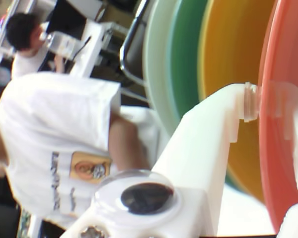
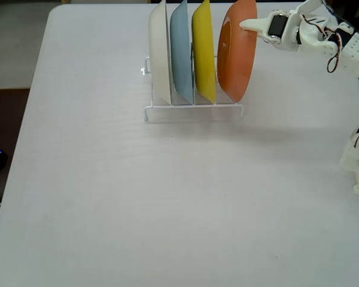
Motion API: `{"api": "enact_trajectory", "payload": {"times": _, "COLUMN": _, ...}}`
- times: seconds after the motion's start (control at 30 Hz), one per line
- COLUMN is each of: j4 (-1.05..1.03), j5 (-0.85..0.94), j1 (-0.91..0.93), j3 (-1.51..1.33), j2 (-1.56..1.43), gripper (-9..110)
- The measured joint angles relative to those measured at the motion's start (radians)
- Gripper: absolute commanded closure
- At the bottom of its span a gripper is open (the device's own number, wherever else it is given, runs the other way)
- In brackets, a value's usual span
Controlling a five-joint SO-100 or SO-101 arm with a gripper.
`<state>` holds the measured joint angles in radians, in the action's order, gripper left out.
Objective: Can you put the plate away?
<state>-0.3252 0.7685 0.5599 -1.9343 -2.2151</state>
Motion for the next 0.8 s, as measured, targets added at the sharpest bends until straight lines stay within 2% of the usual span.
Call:
{"api": "enact_trajectory", "payload": {"times": 0.13, "j4": 0.000, "j5": -0.025, "j1": 0.017, "j3": 0.000, "j2": 0.043, "gripper": 92}}
{"api": "enact_trajectory", "payload": {"times": 0.3, "j4": 0.000, "j5": -0.083, "j1": 0.048, "j3": 0.003, "j2": 0.107, "gripper": 76}}
{"api": "enact_trajectory", "payload": {"times": 0.53, "j4": -0.072, "j5": -0.133, "j1": 0.054, "j3": 0.097, "j2": 0.209, "gripper": 68}}
{"api": "enact_trajectory", "payload": {"times": 0.8, "j4": -0.126, "j5": -0.209, "j1": 0.054, "j3": 0.112, "j2": 0.218, "gripper": 54}}
